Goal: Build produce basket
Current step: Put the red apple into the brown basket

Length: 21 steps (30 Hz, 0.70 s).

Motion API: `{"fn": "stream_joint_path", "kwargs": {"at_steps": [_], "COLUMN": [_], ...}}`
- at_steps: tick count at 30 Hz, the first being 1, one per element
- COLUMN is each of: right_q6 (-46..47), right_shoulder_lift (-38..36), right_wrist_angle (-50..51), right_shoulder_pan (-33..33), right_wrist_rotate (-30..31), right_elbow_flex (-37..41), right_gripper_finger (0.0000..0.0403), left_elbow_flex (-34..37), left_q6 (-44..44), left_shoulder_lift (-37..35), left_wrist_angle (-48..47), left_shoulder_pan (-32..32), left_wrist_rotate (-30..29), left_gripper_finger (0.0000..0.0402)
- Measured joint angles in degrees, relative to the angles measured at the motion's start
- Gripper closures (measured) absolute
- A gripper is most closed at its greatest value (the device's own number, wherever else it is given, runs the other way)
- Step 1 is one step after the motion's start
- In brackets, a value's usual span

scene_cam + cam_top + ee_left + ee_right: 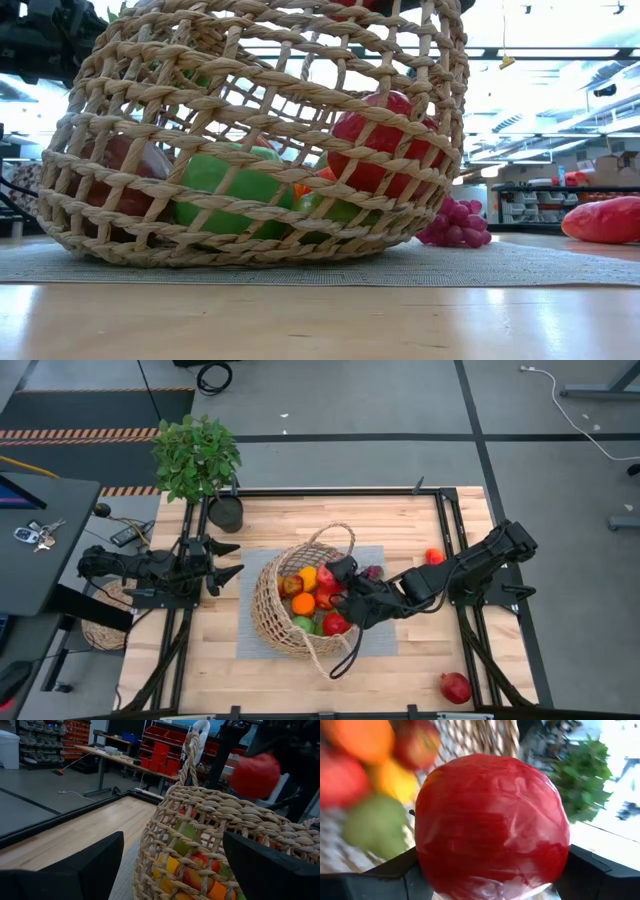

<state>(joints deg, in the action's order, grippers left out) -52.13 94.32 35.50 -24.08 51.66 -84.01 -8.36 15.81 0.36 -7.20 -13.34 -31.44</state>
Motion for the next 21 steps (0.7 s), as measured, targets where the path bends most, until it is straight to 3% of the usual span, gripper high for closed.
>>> {"fn": "stream_joint_path", "kwargs": {"at_steps": [12,16,21], "right_q6": [33.31,48.43,64.95], "right_shoulder_lift": [0.00,0.00,0.00], "right_wrist_angle": [-10.43,-11.04,-11.16], "right_shoulder_pan": [6.94,9.85,12.29], "right_wrist_rotate": [-35.92,-42.39,-45.41], "right_elbow_flex": [0.00,0.00,0.00], "right_gripper_finger": [0.0077,0.0070,0.0066], "left_elbow_flex": [0.00,0.00,0.00], "left_q6": [-0.01,0.01,-0.02], "left_shoulder_lift": [0.00,0.00,0.00], "left_wrist_angle": [0.00,0.00,0.00], "left_shoulder_pan": [-0.01,-0.01,0.00], "left_wrist_rotate": [0.02,0.02,0.02], "left_gripper_finger": [0.0054,0.0054,0.0054]}}
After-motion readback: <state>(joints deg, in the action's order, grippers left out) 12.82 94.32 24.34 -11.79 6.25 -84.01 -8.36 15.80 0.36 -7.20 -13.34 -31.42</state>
